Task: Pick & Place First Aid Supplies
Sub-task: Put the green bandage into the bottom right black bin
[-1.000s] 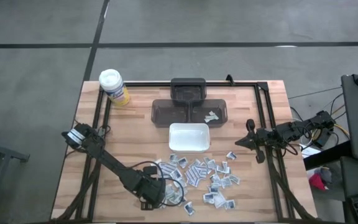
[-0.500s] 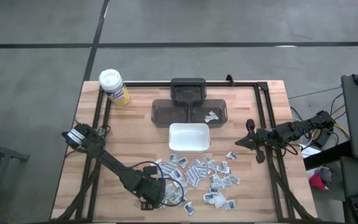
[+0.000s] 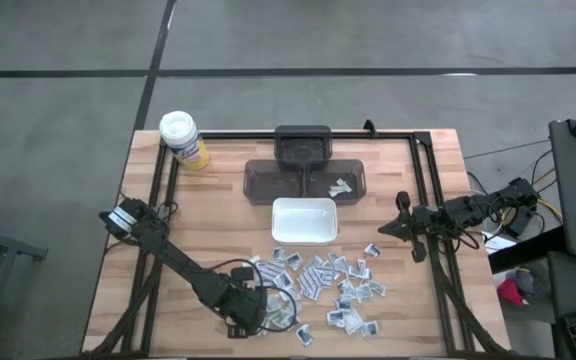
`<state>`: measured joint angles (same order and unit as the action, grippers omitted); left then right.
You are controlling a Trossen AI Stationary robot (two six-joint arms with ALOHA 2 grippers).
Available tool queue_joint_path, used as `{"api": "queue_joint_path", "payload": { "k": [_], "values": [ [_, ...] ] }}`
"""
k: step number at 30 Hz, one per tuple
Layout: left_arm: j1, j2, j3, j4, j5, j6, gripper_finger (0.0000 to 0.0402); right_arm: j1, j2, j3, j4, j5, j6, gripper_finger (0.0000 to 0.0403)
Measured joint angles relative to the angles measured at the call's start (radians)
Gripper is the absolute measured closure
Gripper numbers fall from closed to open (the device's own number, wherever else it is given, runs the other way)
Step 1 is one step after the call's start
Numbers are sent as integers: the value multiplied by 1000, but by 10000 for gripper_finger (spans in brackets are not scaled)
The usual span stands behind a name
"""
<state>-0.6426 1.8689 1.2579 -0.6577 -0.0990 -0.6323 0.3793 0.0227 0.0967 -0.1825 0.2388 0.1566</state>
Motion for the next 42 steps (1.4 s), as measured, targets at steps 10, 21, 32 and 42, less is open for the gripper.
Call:
{"api": "queue_joint_path", "payload": {
  "k": [10, 21, 32, 42],
  "values": [
    [0, -1, 26, -16, 0, 1, 399, 0, 0, 0, 0, 0, 0, 394],
    [0, -3, 14, 19, 0, -5, 392, 0, 0, 0, 0, 0, 0, 394],
    [0, -3, 22, 29, 7, -31, 332, 0, 0, 0, 0, 0, 0, 394],
    [0, -3, 16, 29, 57, -31, 276, 0, 0, 0, 0, 0, 0, 394]
  ]
}}
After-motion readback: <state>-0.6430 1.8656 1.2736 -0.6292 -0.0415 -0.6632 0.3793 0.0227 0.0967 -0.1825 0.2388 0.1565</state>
